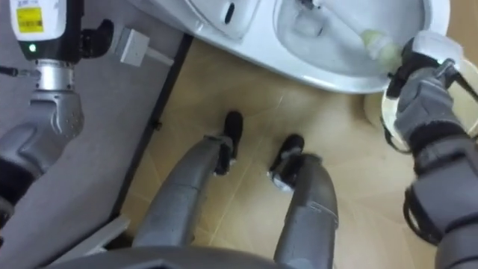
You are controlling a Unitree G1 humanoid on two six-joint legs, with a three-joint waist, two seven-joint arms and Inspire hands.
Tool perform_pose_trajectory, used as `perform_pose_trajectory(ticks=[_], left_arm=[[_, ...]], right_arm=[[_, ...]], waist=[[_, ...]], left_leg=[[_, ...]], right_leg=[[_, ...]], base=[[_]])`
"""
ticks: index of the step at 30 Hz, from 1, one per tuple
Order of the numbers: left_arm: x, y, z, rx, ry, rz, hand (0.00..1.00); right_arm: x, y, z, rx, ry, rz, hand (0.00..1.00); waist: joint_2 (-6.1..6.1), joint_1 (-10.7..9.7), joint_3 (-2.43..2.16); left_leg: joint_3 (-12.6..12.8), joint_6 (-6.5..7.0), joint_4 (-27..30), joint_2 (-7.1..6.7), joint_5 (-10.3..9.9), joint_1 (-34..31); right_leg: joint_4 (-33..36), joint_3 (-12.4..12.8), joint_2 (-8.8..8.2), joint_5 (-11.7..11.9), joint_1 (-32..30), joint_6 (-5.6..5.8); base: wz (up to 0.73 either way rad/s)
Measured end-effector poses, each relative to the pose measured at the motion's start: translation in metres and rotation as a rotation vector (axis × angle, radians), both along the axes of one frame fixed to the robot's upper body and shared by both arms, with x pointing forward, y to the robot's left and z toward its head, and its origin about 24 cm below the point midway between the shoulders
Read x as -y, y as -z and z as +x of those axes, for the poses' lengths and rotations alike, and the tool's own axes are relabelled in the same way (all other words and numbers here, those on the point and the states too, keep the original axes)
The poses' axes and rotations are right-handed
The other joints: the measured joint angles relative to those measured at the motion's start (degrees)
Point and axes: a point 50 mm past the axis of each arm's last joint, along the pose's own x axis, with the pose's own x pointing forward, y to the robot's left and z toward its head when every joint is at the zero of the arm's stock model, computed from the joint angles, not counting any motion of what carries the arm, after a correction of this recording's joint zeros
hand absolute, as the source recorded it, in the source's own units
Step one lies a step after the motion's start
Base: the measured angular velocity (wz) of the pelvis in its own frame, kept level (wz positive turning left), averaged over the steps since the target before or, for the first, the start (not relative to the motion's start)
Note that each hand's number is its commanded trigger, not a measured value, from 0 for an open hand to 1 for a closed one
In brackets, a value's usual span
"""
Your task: Brush toilet
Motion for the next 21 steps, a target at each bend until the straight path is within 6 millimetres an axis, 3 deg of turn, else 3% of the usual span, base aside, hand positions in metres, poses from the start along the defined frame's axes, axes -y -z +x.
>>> perform_pose_trajectory(ticks=[1,3,9,10,11,13,16,21], left_arm=[[0.0,0.001,0.0,-0.005,-0.006,0.014,0.0],[0.002,0.005,0.0,-0.022,-0.011,0.016,0.0],[0.003,0.009,0.004,-0.087,-0.03,0.029,0.0],[0.005,0.009,0.005,-0.097,-0.028,0.024,0.0],[0.008,0.011,0.005,-0.103,-0.022,0.015,0.0],[0.017,0.015,0.005,-0.117,-0.005,-0.014,0.0],[0.019,0.013,0.005,-0.11,0.007,-0.018,0.0],[0.025,0.007,-0.001,-0.074,0.065,-0.049,0.0]], right_arm=[[-0.001,-0.001,0.001,0.017,-0.008,0.0,1.0],[-0.001,-0.002,0.001,0.029,-0.02,-0.011,1.0],[-0.012,0.006,0.001,-0.017,-0.095,-0.091,1.0],[-0.015,0.008,0.001,-0.033,-0.113,-0.117,1.0],[-0.013,0.012,-0.002,-0.049,-0.105,-0.129,1.0],[-0.011,0.024,-0.014,-0.11,-0.127,-0.191,1.0],[-0.021,0.042,-0.025,-0.187,-0.159,-0.203,1.0],[-0.044,0.044,-0.028,-0.178,-0.224,-0.172,1.0]], waist=[[-0.79,-0.8,0.02],[-0.96,-1.7,0.01],[-0.2,-0.9,0.27],[0.75,-0.3,0.8],[1.44,0.2,0.9],[3.62,2.2,0.74],[5.53,3.5,0.3],[6.28,3.0,-0.11]], left_leg=[[0.0,0.03,0.6,0.02,0.0,-0.3],[-0.1,0.15,1.2,0.03,-0.1,-0.6],[-0.6,0.58,1.3,-0.56,-0.3,-0.1],[-0.8,0.63,1.7,-0.54,-0.4,0.2],[-1.1,0.7,1.9,-0.5,-0.5,0.3],[-1.4,0.82,1.7,-0.55,-0.6,0.3],[-2.0,0.36,1.0,-0.34,-0.3,0.2],[-1.8,-0.37,0.9,1.6,-0.8,0.4]], right_leg=[[0.2,0.0,0.01,-0.1,-0.1,0.12],[0.2,0.0,0.08,-0.3,-0.1,0.76],[1.0,-0.6,-0.64,-0.4,0.7,1.02],[0.9,-0.8,-0.52,-0.3,1.3,1.13],[0.8,-1.1,-0.44,-0.3,1.8,1.18],[0.1,-1.3,-0.34,-0.1,2.0,1.42],[-1.4,-2.3,0.05,0.8,2.2,1.14],[-3.6,-2.5,2.03,2.0,3.0,0.18]], base=[[0.0],[0.0],[0.05],[0.06],[0.0],[-0.09],[-0.12],[-0.21]])
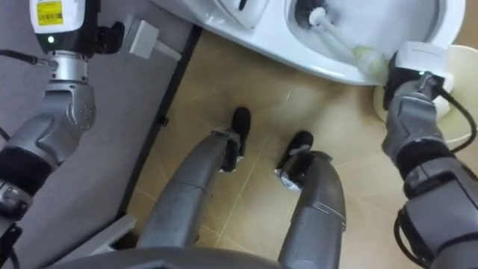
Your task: Brush toilet
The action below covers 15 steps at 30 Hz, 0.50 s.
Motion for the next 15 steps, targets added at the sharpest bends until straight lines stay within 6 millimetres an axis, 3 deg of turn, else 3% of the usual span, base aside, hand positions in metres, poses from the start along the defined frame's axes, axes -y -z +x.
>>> perform_pose_trajectory(ticks=[3,7,8,10,15], left_arm=[[0.007,-0.006,-0.008,0.035,0.057,-0.017,0.0],[-0.002,0.0,-0.016,0.013,0.053,-0.015,0.0],[-0.003,0.001,-0.017,0.008,0.048,-0.017,0.0],[-0.006,0.009,-0.023,-0.022,0.036,-0.023,0.0],[-0.013,0.025,-0.029,-0.105,0.023,-0.022,0.0]], right_arm=[[-0.017,0.001,-0.007,-0.009,-0.046,0.029,1.0],[-0.032,-0.002,-0.012,-0.049,-0.107,0.012,1.0],[-0.034,-0.002,-0.013,-0.057,-0.112,0.013,1.0],[-0.037,0.002,-0.019,-0.099,-0.128,0.008,1.0],[-0.042,0.003,-0.03,-0.159,-0.179,-0.03,1.0]], waist=[[0.16,-0.3,-0.13],[0.22,-1.3,-0.43],[0.16,-1.4,-0.49],[0.09,-1.8,-1.1],[-0.66,-3.6,-1.56]], left_leg=[[-0.2,-0.63,0.0,1.28,-0.6,0.2],[-0.2,-1.61,-0.4,2.61,-1.3,2.1],[-0.1,-1.68,-0.7,2.73,-1.4,2.5],[0.0,-1.82,-0.9,2.92,-1.4,4.1],[0.1,-1.86,-2.0,2.73,-1.5,8.2]], right_leg=[[-1.6,-0.2,1.61,0.5,0.7,-0.96],[-3.3,0.3,3.36,0.6,2.6,-1.5],[-3.4,0.3,3.47,0.6,3.0,-1.56],[-4.1,0.4,3.77,0.5,4.5,-1.71],[-5.2,0.7,3.68,0.3,8.3,-1.5]], base=[[-0.16],[-0.12],[-0.07],[-0.02],[-0.01]])
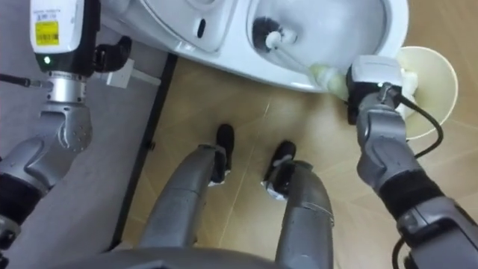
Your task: Brush toilet
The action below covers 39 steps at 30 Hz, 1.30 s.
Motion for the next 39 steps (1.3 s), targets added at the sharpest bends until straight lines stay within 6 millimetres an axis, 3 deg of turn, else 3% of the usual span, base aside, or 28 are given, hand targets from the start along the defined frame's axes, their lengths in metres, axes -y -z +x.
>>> perform_pose_trajectory(ticks=[4,7,12,15,20,22,29,39], left_arm=[[-0.003,0.009,0.0,-0.096,0.003,-0.011,0.0],[-0.007,0.017,-0.001,-0.151,-0.008,-0.006,0.0],[-0.01,0.031,-0.006,-0.241,-0.02,-0.008,0.0],[-0.012,0.042,-0.018,-0.311,-0.023,-0.011,0.0],[-0.011,0.064,-0.043,-0.438,-0.037,-0.022,0.0],[-0.008,0.069,-0.052,-0.468,-0.043,-0.048,0.0],[-0.016,0.07,-0.084,-0.511,-0.083,-0.083,0.0],[-0.04,0.069,-0.113,-0.501,-0.241,-0.164,0.0]], right_arm=[[-0.005,0.01,-0.012,-0.081,-0.036,-0.01,1.0],[-0.002,0.016,-0.017,-0.13,-0.051,-0.03,1.0],[0.022,0.036,-0.035,-0.228,-0.022,-0.056,1.0],[0.031,0.047,-0.054,-0.267,-0.001,-0.05,1.0],[0.035,0.078,-0.102,-0.365,0.076,0.013,1.0],[0.035,0.088,-0.119,-0.39,0.116,0.043,1.0],[0.035,0.107,-0.164,-0.446,0.246,0.165,1.0],[0.036,0.122,-0.203,-0.511,0.368,0.316,1.0]], waist=[[-2.92,-1.0,-0.35],[-4.92,-0.9,-0.28],[-6.21,-1.2,-0.4],[-6.37,-1.4,-0.54],[-6.66,-2.7,-1.19],[-6.96,-2.6,-1.76],[-6.88,-2.8,-2.55],[-6.59,-2.6,-2.64]], left_leg=[[0.2,0.07,-1.1,-0.61,0.0,5.4],[0.9,0.47,-3.0,-0.66,-0.3,9.3],[0.9,1.3,-7.4,-1.74,-0.5,16.4],[1.2,1.91,-9.6,-2.2,-0.6,20.5],[1.3,2.57,-13.4,-2.99,-1.3,28.8],[1.5,2.75,-14.9,-3.17,-1.7,31.6],[1.4,2.89,-17.7,-3.91,-2.5,39.4],[0.5,2.89,-20.9,-4.89,-2.5,47.4]], right_leg=[[-0.6,0.4,-0.44,-1.1,4.9,1.09],[-2.1,0.6,-0.38,-1.3,8.4,2.01],[-5.9,0.9,-0.35,-0.7,15.5,4.0],[-8.5,1.0,-0.38,-0.3,19.8,4.51],[-14.3,0.2,-0.17,-0.1,29.1,6.06],[-16.0,0.5,-0.05,-0.2,31.9,6.57],[-21.7,1.2,0.56,0.1,40.9,7.83],[-26.9,0.9,0.89,-0.2,49.9,8.42]], base=[[0.05],[0.01],[0.09],[0.04],[0.1],[0.0],[0.0],[0.08]])
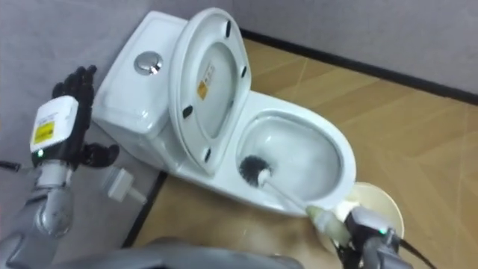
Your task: Brush toilet
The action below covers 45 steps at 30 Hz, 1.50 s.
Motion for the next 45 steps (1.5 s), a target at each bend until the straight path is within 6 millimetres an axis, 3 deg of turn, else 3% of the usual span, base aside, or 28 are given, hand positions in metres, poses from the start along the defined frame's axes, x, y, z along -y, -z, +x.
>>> perform_pose_trajectory(ticks=[5,9,13,18,22,26,28,30,35,45], left_arm=[[0.002,0.013,-0.025,-0.044,-0.057,-0.046,0.0],[0.002,0.028,-0.046,-0.094,-0.144,-0.114,0.0],[0.0,0.046,-0.063,-0.175,-0.211,-0.14,0.0],[-0.009,0.069,-0.094,-0.305,-0.335,-0.168,0.0],[-0.019,0.09,-0.133,-0.485,-0.471,-0.185,0.0],[-0.022,0.102,-0.16,-0.608,-0.591,-0.261,0.0],[-0.022,0.11,-0.182,-0.692,-0.699,-0.304,0.0],[-0.021,0.115,-0.19,-0.751,-0.723,-0.32,0.0],[-0.01,0.127,-0.186,-0.856,-0.745,-0.424,0.0],[-0.005,0.132,-0.165,-0.918,-0.707,-0.48,0.0]], right_arm=[[0.004,0.004,-0.011,-0.012,0.115,0.044,1.0],[0.0,0.01,-0.017,-0.018,0.176,0.068,1.0],[-0.009,0.015,-0.023,-0.032,0.208,0.106,1.0],[-0.008,0.016,-0.022,-0.018,0.288,0.123,1.0],[-0.005,0.019,-0.014,0.037,0.426,0.161,1.0],[-0.001,0.02,-0.013,0.099,0.596,0.189,1.0],[-0.001,0.02,-0.015,0.161,0.715,0.205,1.0],[0.0,0.02,-0.015,0.203,0.766,0.206,1.0],[0.003,0.018,-0.021,0.26,0.803,0.162,1.0],[0.001,0.018,-0.031,0.344,0.946,0.101,1.0]], waist=[[0.06,0.4,-0.05],[-0.74,1.0,-0.12],[-2.1,2.9,0.1],[-2.21,3.7,0.2],[-2.47,3.3,0.16],[-2.22,3.0,0.2],[-1.95,1.8,0.22],[-1.72,0.7,0.2],[-0.22,-0.7,0.21],[0.4,-5.7,0.12]], left_leg=[[-0.8,-0.01,-1.8,-0.11,0.0,1.5],[-0.9,-0.01,-1.9,-0.17,0.0,1.5],[-0.9,-0.01,-1.8,-0.22,0.0,2.1],[-1.5,-0.08,-1.7,-0.18,-0.7,2.2],[-1.4,-0.01,-1.8,-0.13,-1.0,2.8],[-1.0,0.02,-2.0,-0.12,-1.2,3.1],[-0.7,0.03,-2.4,-0.17,-1.2,4.0],[-0.4,0.05,-2.5,-0.13,-1.3,4.5],[2.5,0.18,-2.9,0.44,-2.0,5.9],[7.5,0.3,-3.4,1.11,-3.1,8.2]], right_leg=[[0.0,0.1,0.12,-0.1,0.8,0.17],[-0.2,0.1,0.18,-0.1,1.0,0.19],[-0.3,0.2,0.21,-0.1,1.5,0.2],[-0.9,0.1,0.49,-0.3,2.0,0.45],[-1.0,0.1,0.53,-0.2,2.7,0.52],[-1.0,0.7,0.53,-0.2,2.8,0.52],[-1.1,1.5,0.56,-0.2,3.6,0.53],[-1.1,2.6,0.67,-0.2,3.9,0.51],[-0.8,7.0,1.08,-0.3,3.5,0.4],[-0.5,13.3,1.88,-0.2,3.2,0.49]], base=[[0.05],[0.02],[0.02],[0.06],[0.01],[-0.04],[-0.04],[-0.08],[-0.31],[-0.29]])
